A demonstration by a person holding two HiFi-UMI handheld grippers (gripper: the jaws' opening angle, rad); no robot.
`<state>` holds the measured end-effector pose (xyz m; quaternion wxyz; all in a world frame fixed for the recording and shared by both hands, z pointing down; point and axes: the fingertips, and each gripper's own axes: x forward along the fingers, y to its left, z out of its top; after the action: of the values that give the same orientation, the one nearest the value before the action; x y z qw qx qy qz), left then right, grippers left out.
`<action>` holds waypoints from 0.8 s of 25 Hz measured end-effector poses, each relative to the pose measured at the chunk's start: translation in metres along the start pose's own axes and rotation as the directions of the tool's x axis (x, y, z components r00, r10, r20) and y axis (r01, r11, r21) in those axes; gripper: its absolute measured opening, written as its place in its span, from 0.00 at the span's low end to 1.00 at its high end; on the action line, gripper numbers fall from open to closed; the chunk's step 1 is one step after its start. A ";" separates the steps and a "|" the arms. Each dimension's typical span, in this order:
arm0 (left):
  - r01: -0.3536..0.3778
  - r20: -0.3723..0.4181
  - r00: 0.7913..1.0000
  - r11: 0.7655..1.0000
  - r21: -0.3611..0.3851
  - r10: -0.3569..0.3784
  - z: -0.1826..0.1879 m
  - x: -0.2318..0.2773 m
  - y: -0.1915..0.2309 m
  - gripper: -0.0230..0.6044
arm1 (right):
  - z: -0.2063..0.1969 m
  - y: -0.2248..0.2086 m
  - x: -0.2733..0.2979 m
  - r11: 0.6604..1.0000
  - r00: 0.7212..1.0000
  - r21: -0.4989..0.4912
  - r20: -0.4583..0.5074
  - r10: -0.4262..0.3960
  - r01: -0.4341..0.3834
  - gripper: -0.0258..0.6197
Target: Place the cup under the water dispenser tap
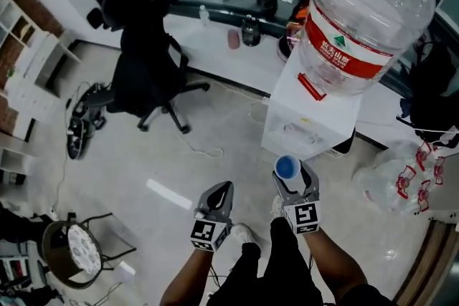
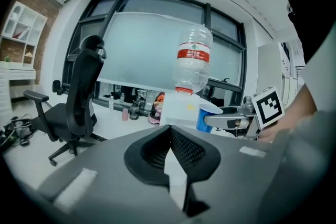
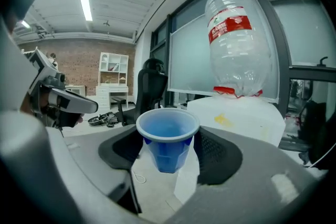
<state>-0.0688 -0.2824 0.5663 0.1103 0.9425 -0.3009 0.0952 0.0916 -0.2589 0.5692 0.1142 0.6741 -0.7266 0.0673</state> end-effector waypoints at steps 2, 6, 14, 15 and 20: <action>-0.002 -0.014 1.000 1.000 -0.001 0.002 -0.010 0.013 0.002 0.06 | -0.016 -0.007 0.010 1.000 1.000 0.012 -0.016 -0.016 0.016 0.51; -0.004 -0.033 0.999 1.000 -0.004 0.004 -0.032 0.038 0.011 0.06 | -0.050 -0.021 0.031 0.999 0.998 0.023 -0.040 -0.041 0.042 0.51; 0.004 -0.063 0.998 0.999 -0.035 -0.006 -0.087 0.083 0.031 0.06 | -0.132 -0.051 0.092 0.997 0.995 0.011 -0.062 -0.080 0.081 0.51; -0.001 -0.061 0.998 1.000 -0.025 -0.001 -0.093 0.089 0.034 0.06 | -0.144 -0.053 0.098 0.996 0.994 0.008 -0.066 -0.083 0.083 0.51; -0.011 -0.093 0.996 0.999 -0.036 0.008 -0.133 0.110 0.040 0.06 | -0.192 -0.067 0.124 0.993 0.990 -0.003 -0.079 -0.119 0.119 0.51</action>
<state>-0.0196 -0.3393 0.7263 0.1408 0.9334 -0.3017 0.1338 0.1646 -0.3360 0.7830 0.1461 0.7131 -0.6801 0.0878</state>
